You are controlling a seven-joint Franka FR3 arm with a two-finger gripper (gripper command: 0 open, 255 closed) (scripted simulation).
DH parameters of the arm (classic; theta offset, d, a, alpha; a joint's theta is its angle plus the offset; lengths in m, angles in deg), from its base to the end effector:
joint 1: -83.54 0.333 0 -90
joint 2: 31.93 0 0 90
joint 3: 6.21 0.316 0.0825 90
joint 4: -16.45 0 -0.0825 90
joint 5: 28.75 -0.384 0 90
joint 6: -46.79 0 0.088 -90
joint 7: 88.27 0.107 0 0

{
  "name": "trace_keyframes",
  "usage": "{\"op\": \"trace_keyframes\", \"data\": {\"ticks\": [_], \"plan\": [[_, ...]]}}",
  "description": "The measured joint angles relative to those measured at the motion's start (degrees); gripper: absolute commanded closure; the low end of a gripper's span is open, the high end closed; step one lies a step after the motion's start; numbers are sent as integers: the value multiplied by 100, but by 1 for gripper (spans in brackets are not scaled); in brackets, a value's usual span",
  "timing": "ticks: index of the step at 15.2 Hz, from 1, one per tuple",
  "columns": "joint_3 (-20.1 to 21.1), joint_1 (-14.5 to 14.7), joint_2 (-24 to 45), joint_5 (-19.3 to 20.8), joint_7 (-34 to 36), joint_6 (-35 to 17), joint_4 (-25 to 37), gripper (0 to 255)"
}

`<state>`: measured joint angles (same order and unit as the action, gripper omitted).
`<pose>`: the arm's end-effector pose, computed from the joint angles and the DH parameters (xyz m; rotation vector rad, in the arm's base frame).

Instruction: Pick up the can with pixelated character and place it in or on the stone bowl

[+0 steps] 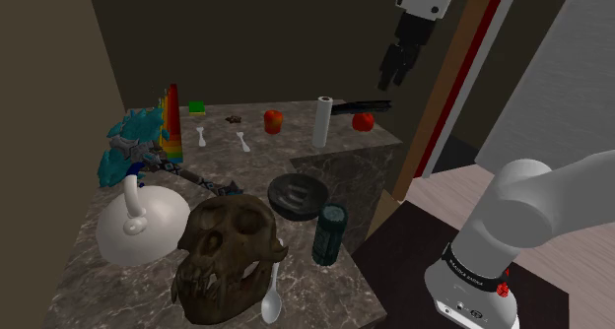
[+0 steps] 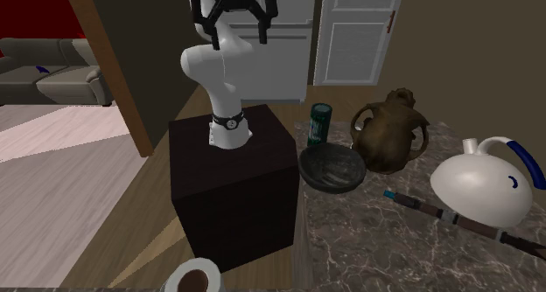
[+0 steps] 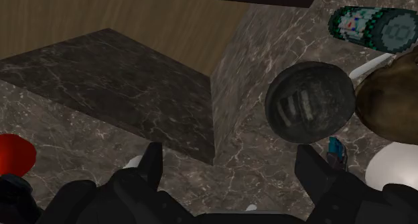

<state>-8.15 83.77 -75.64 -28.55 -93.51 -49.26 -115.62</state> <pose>0.3242 -0.0136 0.6174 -3.1203 -0.1086 -0.2108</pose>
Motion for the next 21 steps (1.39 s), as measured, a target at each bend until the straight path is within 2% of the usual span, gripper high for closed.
{"op": "trace_keyframes", "data": {"ticks": [2,9,14,21], "plan": [[45,24,-35,-29,36,-40,-78,0],[577,362,-444,-421,420,-630,-1091,0],[1056,704,-625,-804,745,-1161,-1793,0],[1856,1283,-448,-1430,1273,-1977,-2388,0]]}}
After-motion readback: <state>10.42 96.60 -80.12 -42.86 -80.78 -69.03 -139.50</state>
